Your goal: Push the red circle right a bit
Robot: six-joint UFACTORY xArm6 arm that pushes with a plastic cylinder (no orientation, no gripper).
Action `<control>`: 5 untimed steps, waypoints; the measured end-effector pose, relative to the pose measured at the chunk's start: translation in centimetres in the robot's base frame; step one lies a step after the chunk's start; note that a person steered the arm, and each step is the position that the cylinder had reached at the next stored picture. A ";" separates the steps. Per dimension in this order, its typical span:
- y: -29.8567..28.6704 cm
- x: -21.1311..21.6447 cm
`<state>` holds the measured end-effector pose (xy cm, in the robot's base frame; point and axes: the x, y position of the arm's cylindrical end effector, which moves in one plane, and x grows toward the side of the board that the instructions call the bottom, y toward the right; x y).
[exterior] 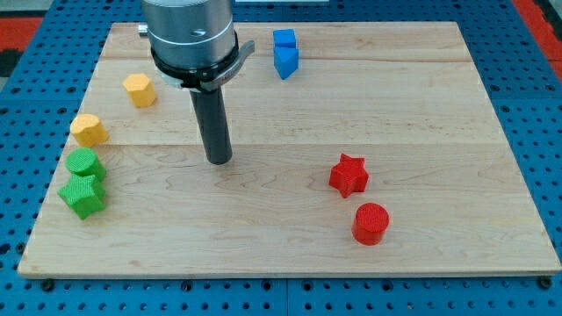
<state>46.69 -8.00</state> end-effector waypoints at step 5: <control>3.1 0.0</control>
<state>46.72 -4.85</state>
